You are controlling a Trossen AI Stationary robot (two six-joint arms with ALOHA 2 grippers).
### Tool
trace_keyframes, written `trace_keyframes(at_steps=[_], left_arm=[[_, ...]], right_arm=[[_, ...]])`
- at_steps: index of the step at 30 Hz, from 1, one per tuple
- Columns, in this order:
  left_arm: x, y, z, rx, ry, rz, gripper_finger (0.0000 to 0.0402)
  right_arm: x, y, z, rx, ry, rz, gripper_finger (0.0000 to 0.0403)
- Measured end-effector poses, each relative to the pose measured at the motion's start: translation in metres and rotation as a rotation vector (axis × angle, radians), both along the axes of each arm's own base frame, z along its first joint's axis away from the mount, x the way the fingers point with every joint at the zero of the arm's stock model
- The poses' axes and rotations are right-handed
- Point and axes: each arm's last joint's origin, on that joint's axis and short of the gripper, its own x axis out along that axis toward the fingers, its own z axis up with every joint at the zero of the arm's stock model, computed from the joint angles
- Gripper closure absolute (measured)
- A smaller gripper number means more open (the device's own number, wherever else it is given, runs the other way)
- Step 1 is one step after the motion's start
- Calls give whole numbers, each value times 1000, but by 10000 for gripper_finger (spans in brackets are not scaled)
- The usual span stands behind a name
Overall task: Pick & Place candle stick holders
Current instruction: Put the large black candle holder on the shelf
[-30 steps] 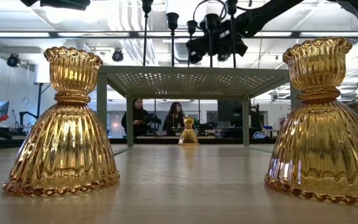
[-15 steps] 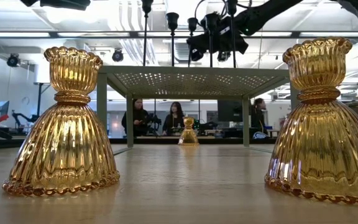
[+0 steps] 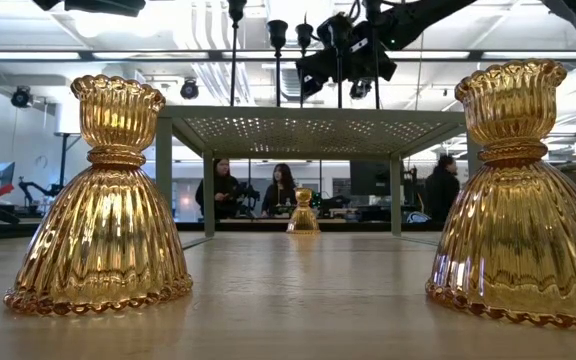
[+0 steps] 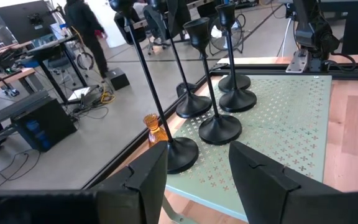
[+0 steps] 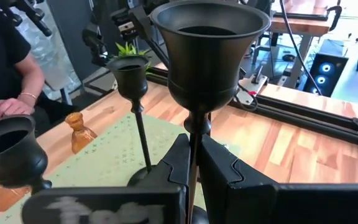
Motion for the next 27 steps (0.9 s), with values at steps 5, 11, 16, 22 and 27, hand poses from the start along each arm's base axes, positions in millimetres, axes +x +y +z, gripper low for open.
trace_keyframes(at_steps=[5, 11, 16, 22, 27], left_arm=[[0, 0, 0, 0, 0, 0, 225], [0, 0, 0, 0, 0, 1, 225], [0, 0, 0, 0, 0, 1, 225], [0, 0, 0, 0, 0, 1, 225], [0, 0, 0, 0, 0, 1, 225]], right_arm=[[-1, 1, -1, 4, 11, 0, 392], [0, 2, -2, -15, 4, 8, 392], [-1, 1, -1, -42, -14, 12, 392], [0, 2, -1, -43, -16, 13, 392], [0, 2, -2, -25, -1, 8, 392]])
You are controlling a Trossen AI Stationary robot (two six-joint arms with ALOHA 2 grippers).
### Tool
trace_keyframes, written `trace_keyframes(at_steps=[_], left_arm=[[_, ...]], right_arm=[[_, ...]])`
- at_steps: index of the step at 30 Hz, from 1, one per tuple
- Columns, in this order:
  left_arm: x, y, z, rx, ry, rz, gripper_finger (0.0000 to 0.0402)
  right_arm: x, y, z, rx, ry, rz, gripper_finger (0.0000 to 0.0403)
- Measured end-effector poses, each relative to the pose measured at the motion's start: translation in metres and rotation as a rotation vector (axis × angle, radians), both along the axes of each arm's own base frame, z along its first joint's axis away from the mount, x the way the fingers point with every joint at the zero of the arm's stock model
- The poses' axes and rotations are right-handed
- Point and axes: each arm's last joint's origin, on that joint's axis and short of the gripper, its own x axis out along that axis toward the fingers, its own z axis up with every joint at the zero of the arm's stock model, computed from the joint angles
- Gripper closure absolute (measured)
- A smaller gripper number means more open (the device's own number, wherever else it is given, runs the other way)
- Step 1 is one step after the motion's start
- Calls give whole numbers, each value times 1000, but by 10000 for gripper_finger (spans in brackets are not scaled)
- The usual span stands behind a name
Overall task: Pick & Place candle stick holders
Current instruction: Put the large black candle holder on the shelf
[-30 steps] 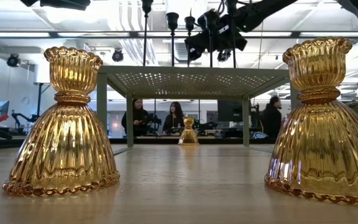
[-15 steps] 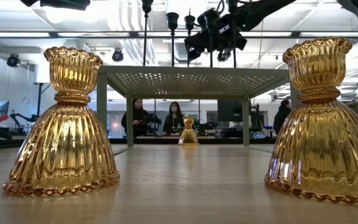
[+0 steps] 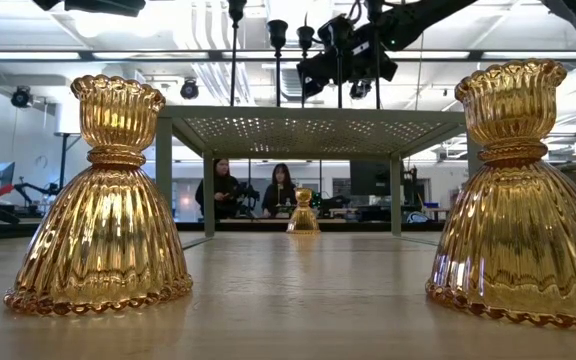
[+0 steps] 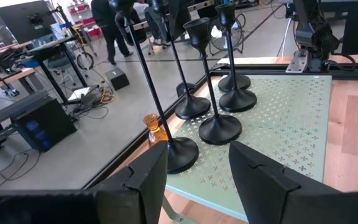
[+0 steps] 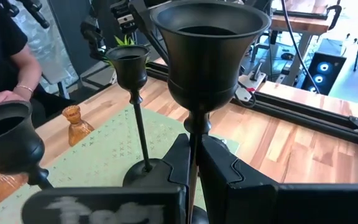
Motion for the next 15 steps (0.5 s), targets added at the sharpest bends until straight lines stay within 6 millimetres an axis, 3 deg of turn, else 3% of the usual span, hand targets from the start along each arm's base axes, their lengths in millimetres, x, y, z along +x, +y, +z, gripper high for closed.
trace_keyframes(at_steps=[15], left_arm=[[0, 0, 0, 0, 0, -1, 225]], right_arm=[[-1, 2, -2, 29, 29, 3, 392]])
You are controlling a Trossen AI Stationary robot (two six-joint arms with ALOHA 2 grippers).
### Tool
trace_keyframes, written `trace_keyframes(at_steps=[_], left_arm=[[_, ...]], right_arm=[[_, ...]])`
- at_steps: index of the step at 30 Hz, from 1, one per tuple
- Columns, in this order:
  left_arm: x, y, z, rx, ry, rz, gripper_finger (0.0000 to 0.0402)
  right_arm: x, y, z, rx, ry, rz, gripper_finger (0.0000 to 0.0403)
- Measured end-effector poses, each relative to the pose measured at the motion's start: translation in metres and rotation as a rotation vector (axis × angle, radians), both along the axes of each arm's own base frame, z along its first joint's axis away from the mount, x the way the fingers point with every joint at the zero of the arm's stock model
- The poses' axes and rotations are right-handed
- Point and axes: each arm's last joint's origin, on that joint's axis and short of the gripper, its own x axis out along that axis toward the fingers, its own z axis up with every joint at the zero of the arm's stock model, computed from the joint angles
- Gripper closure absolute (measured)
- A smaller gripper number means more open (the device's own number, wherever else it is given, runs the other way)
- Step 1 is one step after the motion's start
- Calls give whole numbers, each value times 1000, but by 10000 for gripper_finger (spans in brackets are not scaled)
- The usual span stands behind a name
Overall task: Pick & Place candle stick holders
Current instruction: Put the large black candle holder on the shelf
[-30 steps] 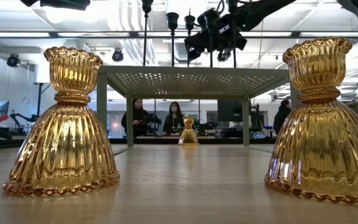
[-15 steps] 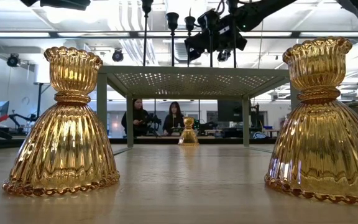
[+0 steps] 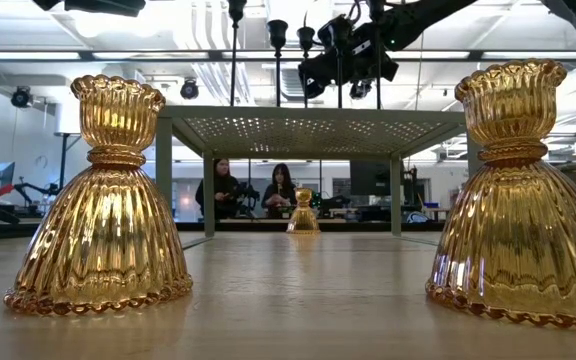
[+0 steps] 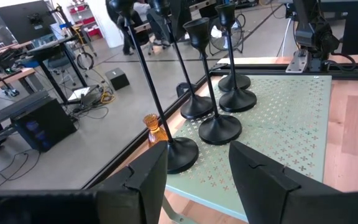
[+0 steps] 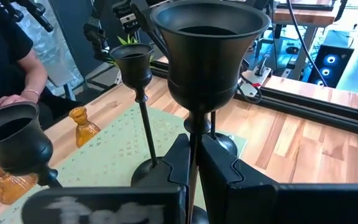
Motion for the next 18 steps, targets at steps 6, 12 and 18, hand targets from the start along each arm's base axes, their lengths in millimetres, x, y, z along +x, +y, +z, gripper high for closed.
trace_keyframes(at_steps=[6, 12, 18], left_arm=[[0, 0, 0, 0, 0, 0, 225], [0, 0, 0, 0, 0, 0, 225], [0, 0, 0, 0, 0, 0, 225]], right_arm=[[3, 5, 0, 1, 1, 15, 392], [5, 7, 0, -2, -1, 23, 392], [5, 8, -1, 2, 3, 23, 392]])
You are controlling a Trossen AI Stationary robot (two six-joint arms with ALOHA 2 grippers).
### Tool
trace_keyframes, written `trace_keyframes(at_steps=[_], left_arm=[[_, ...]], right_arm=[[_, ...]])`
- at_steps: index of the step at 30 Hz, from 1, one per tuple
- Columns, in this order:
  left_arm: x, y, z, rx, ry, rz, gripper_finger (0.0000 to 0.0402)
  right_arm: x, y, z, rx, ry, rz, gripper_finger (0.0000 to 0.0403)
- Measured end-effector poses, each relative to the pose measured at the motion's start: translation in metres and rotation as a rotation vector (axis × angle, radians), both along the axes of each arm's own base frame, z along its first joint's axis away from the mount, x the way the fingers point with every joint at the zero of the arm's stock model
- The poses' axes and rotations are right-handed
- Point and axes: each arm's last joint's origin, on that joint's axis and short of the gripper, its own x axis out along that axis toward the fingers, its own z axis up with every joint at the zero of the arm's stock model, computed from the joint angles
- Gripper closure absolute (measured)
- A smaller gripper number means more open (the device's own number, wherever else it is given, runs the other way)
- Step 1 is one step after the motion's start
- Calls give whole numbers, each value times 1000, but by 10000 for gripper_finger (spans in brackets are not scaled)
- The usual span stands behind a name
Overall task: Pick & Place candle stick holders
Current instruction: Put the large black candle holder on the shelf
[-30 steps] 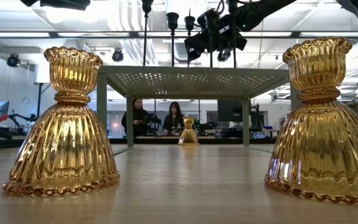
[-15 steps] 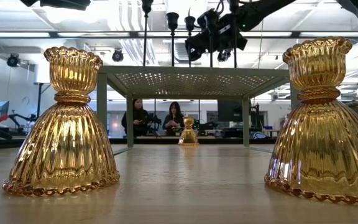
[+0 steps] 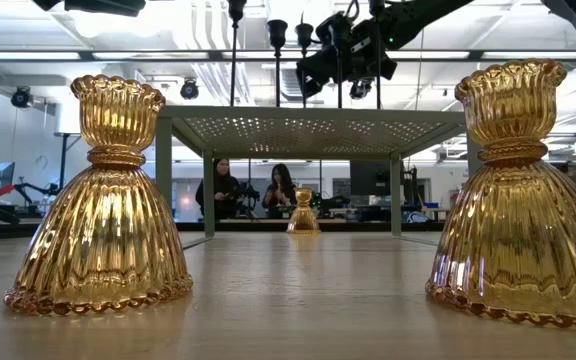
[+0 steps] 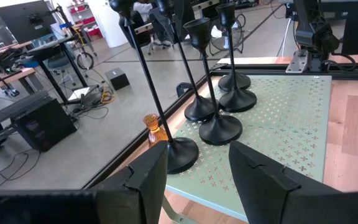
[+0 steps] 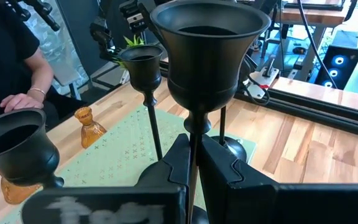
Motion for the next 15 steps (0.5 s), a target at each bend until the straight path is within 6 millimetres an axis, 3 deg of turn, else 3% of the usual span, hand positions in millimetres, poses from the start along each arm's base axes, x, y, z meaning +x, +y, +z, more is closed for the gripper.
trace_keyframes(at_steps=[15], left_arm=[[0, 0, 0, 0, 0, 1, 225]], right_arm=[[0, 0, 0, 14, 6, 2, 392]])
